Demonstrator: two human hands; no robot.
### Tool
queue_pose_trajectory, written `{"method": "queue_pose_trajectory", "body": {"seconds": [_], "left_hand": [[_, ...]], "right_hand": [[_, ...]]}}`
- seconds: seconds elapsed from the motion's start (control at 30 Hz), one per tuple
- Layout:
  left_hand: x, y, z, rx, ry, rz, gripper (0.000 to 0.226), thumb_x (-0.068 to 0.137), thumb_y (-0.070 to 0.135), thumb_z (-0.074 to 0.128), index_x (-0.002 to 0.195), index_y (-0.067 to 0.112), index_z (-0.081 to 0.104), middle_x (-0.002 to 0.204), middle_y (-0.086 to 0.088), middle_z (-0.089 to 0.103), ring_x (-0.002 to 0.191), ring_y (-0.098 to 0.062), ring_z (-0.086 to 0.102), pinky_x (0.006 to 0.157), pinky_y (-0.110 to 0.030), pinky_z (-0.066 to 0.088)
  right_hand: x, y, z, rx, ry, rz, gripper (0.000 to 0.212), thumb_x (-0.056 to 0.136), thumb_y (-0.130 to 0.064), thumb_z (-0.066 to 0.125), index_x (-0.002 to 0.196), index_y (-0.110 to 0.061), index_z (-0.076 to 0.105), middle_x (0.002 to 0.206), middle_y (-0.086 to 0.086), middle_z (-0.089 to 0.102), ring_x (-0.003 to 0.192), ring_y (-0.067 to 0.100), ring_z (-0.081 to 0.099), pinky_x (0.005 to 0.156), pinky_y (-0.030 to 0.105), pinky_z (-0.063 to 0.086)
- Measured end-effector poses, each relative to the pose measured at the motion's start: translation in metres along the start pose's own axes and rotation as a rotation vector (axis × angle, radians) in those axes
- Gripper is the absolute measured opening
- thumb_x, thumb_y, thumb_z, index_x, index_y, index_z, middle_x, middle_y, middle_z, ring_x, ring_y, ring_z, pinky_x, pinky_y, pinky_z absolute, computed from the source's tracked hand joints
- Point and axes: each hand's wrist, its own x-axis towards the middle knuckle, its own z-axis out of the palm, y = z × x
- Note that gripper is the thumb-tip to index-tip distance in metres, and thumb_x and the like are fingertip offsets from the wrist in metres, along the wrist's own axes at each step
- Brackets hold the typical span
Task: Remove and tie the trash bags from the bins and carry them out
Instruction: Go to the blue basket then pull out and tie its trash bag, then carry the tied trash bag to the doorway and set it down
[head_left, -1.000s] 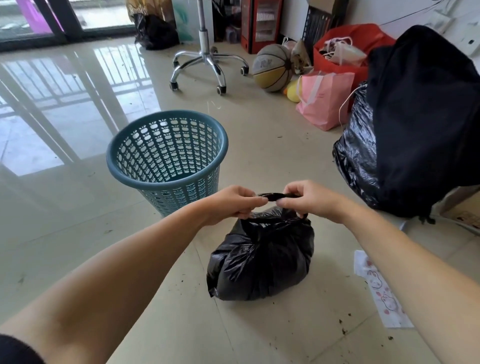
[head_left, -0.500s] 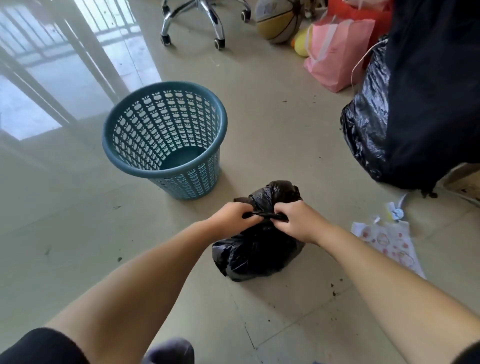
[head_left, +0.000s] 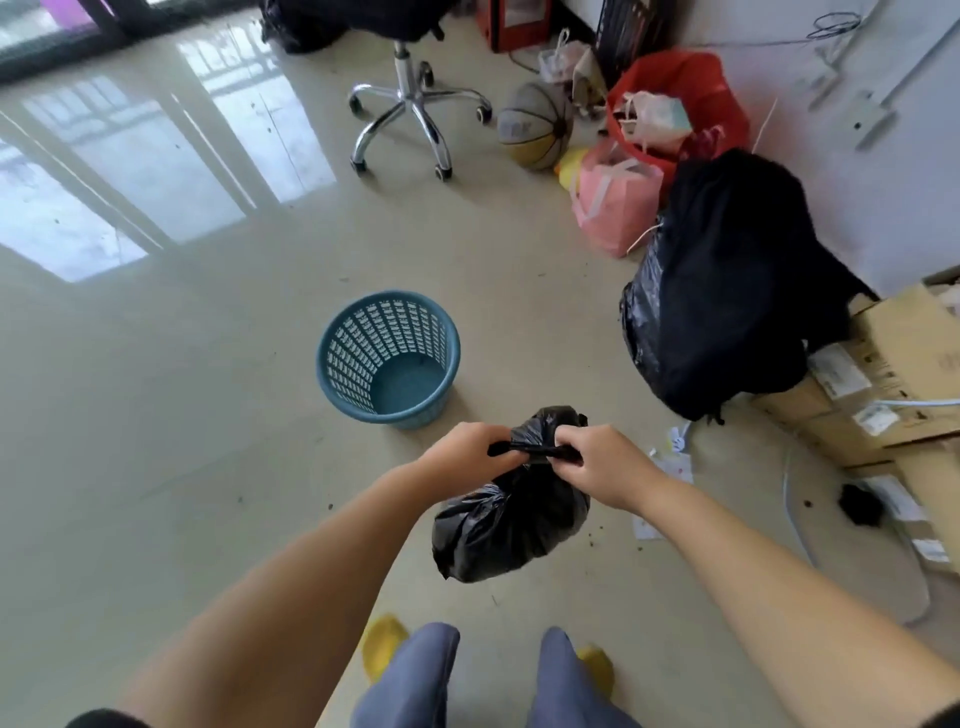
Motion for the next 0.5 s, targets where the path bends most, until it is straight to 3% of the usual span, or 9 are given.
{"method": "queue_pose_trajectory", "body": {"seconds": [0.13,0.23,0.33,0.5], "left_hand": [[-0.057,0.058,-0.045,0.006,0.022,-0.004,0.037,0.091,0.034,0.056,0.058,0.023,0.043,0.058,0.004,0.045,0.058,-0.016,0.042,0.055,-0.029,0.033],[-0.091,0.089,-0.067,0.017,0.032,0.014,0.034,0.092,0.034,0.055,0.064,0.016,0.048,0.06,0.002,0.046,0.057,-0.015,0.041,0.058,-0.03,0.035],[-0.116,0.111,-0.078,0.059,0.004,0.068,0.035,0.092,0.033,0.055,0.061,0.02,0.046,0.06,0.003,0.046,0.056,-0.013,0.04,0.057,-0.028,0.033],[-0.141,0.138,-0.082,0.145,-0.102,0.214,0.021,0.094,0.031,0.053,0.076,0.021,0.055,0.061,0.008,0.05,0.055,-0.006,0.042,0.051,-0.02,0.031]], "right_hand": [[-0.051,-0.054,-0.057,0.037,0.031,0.016,0.017,0.087,-0.022,0.057,0.073,-0.015,0.051,0.065,0.001,0.056,0.06,0.021,0.049,0.06,0.033,0.038],[-0.085,-0.086,-0.085,0.087,0.078,0.043,0.018,0.088,-0.022,0.057,0.072,-0.016,0.049,0.065,0.001,0.055,0.06,0.02,0.048,0.06,0.033,0.039],[-0.117,-0.106,-0.096,0.091,0.108,0.08,0.022,0.088,-0.022,0.057,0.069,-0.019,0.046,0.059,-0.004,0.05,0.061,0.02,0.049,0.06,0.032,0.038],[-0.17,-0.127,-0.095,0.166,0.257,0.194,0.02,0.088,-0.021,0.056,0.071,-0.016,0.047,0.064,0.0,0.052,0.066,0.021,0.05,0.059,0.029,0.036]]}}
